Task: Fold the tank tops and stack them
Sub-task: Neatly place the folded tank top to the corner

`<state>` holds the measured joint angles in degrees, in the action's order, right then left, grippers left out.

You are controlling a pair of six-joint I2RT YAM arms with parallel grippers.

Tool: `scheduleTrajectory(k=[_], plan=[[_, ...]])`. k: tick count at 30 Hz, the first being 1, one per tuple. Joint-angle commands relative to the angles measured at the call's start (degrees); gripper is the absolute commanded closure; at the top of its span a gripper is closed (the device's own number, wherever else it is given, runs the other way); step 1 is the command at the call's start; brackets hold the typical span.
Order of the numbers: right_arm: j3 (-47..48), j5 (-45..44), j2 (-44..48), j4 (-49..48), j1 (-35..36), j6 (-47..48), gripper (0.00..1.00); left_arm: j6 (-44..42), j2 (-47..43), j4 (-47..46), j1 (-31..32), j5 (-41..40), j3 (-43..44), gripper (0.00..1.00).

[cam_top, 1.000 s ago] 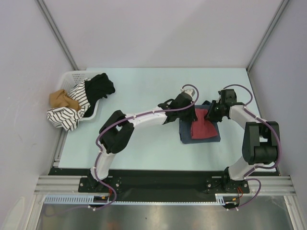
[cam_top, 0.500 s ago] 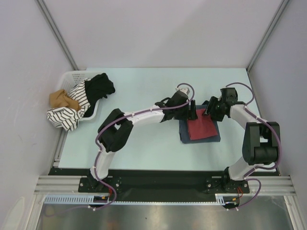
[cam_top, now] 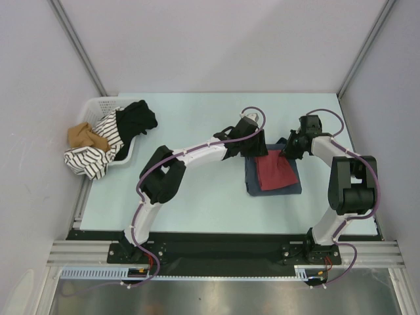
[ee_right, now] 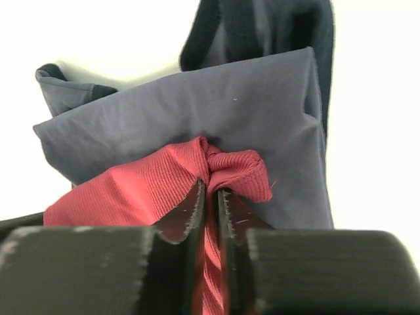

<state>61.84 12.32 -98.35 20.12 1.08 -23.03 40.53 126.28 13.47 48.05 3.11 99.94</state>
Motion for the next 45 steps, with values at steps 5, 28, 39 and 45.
scheduleTrajectory(k=[5, 28, 39, 45], plan=[[1.0, 0.0, 4.0, -3.5, 2.3, 1.3, 0.99, -1.1, -0.4, 0.0, 0.0, -1.5, 2.2, 0.76], [-9.4, 2.8, 9.8, -14.9, -2.5, -2.5, 0.52, -6.3, -3.0, -6.9, -0.4, -1.2, 0.1, 0.74], [-11.5, -4.0, 23.7, -5.1, -2.9, -1.8, 0.39, -6.0, -13.9, -7.9, -0.4, -4.4, -9.0, 0.32], [-16.5, 7.9, 30.0, -3.1, -2.8, -0.9, 0.68, -5.6, -14.9, -8.0, -0.2, -0.2, -8.7, 0.41]])
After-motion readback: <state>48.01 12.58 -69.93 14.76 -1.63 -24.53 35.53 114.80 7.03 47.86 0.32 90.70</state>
